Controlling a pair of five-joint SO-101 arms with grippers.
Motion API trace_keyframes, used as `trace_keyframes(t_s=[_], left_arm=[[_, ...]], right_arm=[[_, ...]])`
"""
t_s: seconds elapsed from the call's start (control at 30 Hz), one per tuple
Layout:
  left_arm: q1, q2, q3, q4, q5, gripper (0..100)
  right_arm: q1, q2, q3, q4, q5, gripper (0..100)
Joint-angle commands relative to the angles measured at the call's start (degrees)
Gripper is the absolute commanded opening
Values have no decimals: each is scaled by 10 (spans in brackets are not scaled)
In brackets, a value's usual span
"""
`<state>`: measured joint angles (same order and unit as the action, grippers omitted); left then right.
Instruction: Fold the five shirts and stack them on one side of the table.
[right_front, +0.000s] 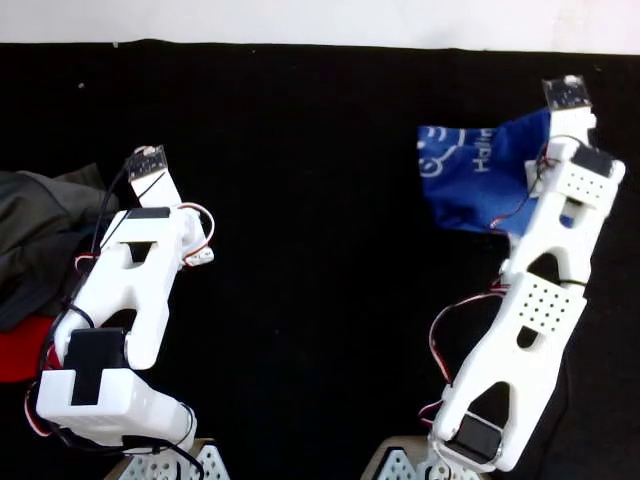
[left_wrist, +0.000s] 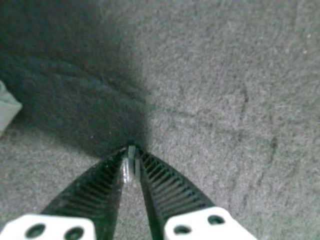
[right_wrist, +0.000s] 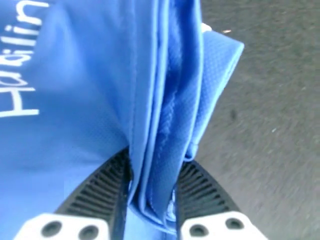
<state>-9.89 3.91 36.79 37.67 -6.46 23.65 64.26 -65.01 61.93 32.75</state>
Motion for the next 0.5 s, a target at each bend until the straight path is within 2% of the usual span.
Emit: trace_keyframes(t_s=[0.0, 0.13, 0.23, 0.3, 0.47], left_arm=[[2, -1, 1, -20, 3, 9], [2, -1, 1, -20, 3, 9], [2, -1, 1, -20, 3, 9], [2, -1, 1, -20, 3, 9], [2, -1, 1, -20, 3, 9]], right_arm=[[29, 4, -30, -71, 9, 5], [30, 4, -31, -65, 9, 46], [29, -9, -62, -21, 4, 224], [28, -19, -89, 16, -36, 299], [25, -47, -191, 113, -120, 302]])
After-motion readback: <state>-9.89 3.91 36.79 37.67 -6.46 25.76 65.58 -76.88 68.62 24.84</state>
